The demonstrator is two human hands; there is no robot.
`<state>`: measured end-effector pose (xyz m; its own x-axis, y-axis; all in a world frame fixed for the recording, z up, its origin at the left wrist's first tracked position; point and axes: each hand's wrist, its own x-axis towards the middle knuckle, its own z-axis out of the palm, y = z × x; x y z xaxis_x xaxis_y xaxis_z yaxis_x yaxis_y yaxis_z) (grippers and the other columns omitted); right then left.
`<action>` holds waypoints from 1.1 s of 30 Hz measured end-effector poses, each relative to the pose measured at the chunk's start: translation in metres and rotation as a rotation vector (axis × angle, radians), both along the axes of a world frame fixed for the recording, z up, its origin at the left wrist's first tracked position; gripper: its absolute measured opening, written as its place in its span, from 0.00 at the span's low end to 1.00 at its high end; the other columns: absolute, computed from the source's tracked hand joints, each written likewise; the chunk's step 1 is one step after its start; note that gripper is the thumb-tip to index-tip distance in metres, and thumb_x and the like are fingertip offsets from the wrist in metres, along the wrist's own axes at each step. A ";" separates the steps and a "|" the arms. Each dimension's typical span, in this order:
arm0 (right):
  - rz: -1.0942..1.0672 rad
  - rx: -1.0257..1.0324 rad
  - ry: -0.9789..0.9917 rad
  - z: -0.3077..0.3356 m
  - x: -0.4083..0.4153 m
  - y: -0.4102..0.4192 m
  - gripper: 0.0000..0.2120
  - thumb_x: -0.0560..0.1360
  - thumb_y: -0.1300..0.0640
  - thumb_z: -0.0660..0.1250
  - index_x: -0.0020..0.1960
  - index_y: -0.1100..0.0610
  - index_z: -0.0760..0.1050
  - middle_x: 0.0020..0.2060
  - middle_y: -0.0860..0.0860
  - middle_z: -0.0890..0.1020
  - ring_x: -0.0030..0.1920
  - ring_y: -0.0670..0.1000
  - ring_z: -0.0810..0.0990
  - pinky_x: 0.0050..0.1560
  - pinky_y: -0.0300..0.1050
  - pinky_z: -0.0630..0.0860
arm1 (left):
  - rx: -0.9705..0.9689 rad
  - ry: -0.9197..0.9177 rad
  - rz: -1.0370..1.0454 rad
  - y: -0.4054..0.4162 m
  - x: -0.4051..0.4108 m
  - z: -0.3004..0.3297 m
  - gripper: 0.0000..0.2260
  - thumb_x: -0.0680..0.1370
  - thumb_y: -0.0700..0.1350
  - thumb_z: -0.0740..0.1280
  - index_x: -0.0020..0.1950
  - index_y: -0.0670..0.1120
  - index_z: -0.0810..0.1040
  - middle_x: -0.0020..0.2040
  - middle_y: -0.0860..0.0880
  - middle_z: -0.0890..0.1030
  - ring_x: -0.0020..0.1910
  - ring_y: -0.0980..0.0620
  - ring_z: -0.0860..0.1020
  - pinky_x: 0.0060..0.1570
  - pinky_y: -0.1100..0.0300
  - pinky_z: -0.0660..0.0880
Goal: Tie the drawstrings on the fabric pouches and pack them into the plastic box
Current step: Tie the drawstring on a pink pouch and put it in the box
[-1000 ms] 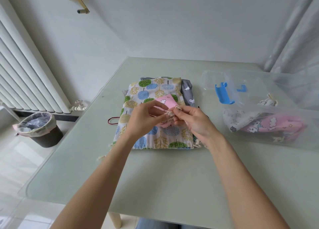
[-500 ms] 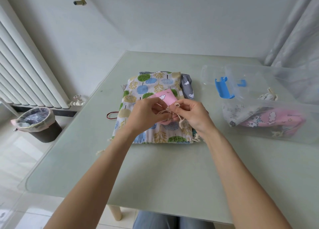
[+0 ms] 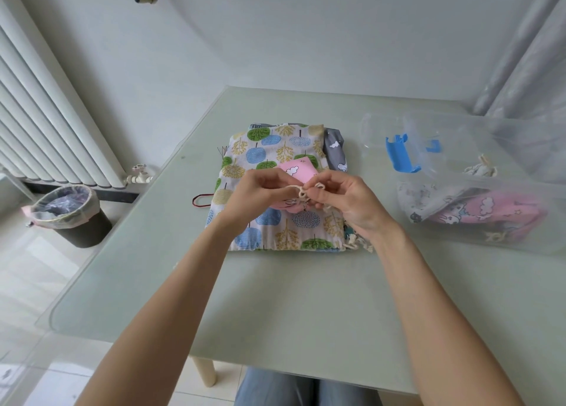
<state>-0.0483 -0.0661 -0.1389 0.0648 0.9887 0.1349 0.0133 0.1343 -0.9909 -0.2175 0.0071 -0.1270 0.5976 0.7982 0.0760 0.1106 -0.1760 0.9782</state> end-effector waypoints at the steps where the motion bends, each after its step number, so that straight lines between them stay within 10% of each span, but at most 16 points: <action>1: -0.001 0.016 -0.041 0.001 0.000 -0.001 0.05 0.69 0.68 0.70 0.44 0.60 0.78 0.35 0.48 0.82 0.37 0.45 0.79 0.42 0.36 0.78 | -0.009 0.006 -0.002 0.002 -0.001 0.000 0.03 0.72 0.35 0.71 0.43 0.42 0.82 0.37 0.50 0.84 0.36 0.55 0.81 0.37 0.67 0.75; 9: -0.282 0.179 -0.439 -0.002 -0.013 0.004 0.06 0.70 0.66 0.72 0.43 0.58 0.77 0.36 0.55 0.81 0.36 0.46 0.78 0.40 0.36 0.77 | 0.239 0.136 0.087 0.001 0.000 -0.005 0.01 0.72 0.39 0.73 0.41 0.44 0.82 0.38 0.51 0.85 0.37 0.57 0.83 0.40 0.65 0.78; 21: -0.368 0.221 -0.525 0.001 -0.018 0.000 0.05 0.68 0.67 0.73 0.37 0.60 0.79 0.31 0.51 0.81 0.34 0.52 0.80 0.35 0.42 0.77 | 0.157 0.035 -0.008 0.009 -0.006 -0.005 0.11 0.65 0.46 0.74 0.43 0.43 0.82 0.40 0.45 0.85 0.40 0.49 0.83 0.47 0.54 0.81; 33: -0.286 0.106 -0.368 -0.001 -0.012 0.003 0.06 0.69 0.65 0.73 0.40 0.55 0.80 0.33 0.49 0.82 0.35 0.47 0.81 0.41 0.41 0.79 | 0.537 0.169 0.171 -0.002 0.003 -0.005 0.06 0.68 0.39 0.74 0.40 0.49 0.82 0.34 0.60 0.80 0.36 0.66 0.79 0.38 0.75 0.72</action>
<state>-0.0599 -0.0633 -0.1403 0.2613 0.9177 0.2993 0.4118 0.1745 -0.8944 -0.2148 0.0054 -0.1316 0.5026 0.7605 0.4112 0.3280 -0.6078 0.7232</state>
